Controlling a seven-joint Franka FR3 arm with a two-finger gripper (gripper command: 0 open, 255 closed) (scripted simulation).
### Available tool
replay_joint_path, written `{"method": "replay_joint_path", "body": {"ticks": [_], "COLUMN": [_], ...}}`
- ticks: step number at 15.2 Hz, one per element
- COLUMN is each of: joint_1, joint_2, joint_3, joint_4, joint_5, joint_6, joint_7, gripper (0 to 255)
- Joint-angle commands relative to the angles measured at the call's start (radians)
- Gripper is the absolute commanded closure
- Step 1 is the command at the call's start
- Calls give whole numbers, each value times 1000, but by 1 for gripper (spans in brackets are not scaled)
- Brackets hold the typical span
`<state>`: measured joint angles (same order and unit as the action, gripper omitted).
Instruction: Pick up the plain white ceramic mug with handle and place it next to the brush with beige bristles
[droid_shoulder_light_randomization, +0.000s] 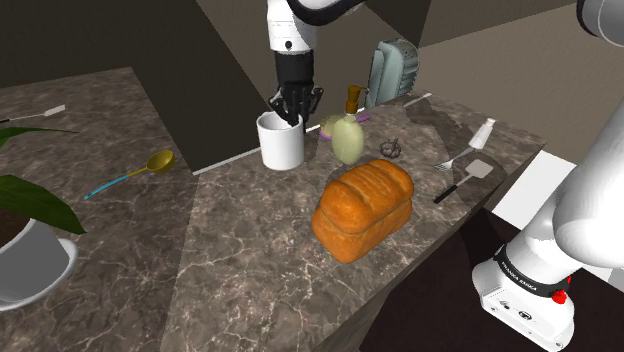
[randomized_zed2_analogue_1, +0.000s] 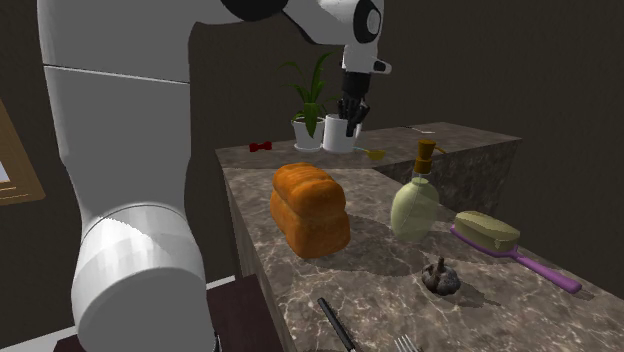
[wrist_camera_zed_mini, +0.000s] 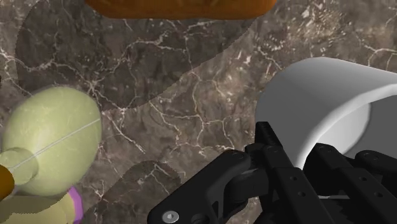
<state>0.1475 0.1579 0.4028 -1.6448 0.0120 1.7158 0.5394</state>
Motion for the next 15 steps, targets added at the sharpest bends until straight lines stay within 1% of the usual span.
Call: {"method": "replay_joint_path", "body": {"ticks": [1, 8, 15], "joint_1": [-30, -123, -204], "joint_2": [-39, -168, -246], "joint_3": [-17, -95, -184], "joint_4": [-41, -188, -274], "joint_5": [14, 48, 48], "joint_6": [2, 19, 21], "joint_7": [-49, -227, -400], "gripper": [255, 255, 255]}}
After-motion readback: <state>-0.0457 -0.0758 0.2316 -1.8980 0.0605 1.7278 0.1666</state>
